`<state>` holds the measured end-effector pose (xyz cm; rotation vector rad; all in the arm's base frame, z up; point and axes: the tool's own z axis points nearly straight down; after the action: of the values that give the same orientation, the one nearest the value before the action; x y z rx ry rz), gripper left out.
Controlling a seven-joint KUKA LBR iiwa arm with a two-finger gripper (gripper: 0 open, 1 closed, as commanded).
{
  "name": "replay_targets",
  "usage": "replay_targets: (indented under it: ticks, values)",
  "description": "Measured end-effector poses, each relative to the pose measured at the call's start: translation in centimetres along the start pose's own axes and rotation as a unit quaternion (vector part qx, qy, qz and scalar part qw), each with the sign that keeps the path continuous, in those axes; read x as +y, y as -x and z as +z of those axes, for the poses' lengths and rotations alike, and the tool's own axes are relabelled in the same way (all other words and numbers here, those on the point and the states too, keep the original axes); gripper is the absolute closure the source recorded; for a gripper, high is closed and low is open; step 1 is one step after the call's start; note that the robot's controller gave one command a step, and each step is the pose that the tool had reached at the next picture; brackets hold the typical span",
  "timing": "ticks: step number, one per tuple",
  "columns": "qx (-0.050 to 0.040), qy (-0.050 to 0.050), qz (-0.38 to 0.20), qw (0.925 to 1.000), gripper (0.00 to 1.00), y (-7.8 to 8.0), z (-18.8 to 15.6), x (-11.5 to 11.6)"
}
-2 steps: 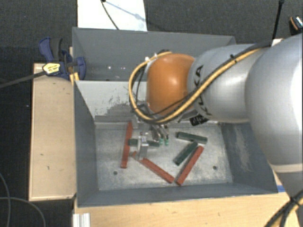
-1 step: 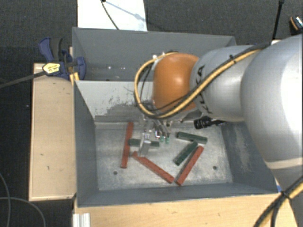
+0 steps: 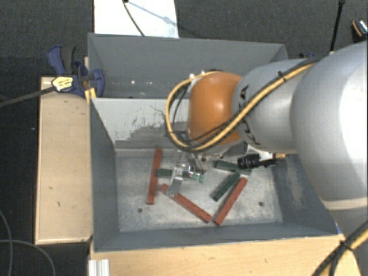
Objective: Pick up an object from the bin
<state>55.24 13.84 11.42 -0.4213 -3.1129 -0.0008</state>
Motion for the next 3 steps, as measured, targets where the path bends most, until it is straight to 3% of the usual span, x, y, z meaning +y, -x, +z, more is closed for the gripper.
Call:
replay_targets:
  ticks: [1, 2, 3]
  values:
    - [0.0020, 0.000, 0.096, 0.9954, 0.00, 0.2, 4.4, -0.7]
    - [0.0001, 0.001, 0.196, 0.9806, 0.00, -0.5, 4.3, -1.8]
    - [0.0002, 0.001, 0.197, 0.9805, 1.00, -0.5, 4.2, -1.8]
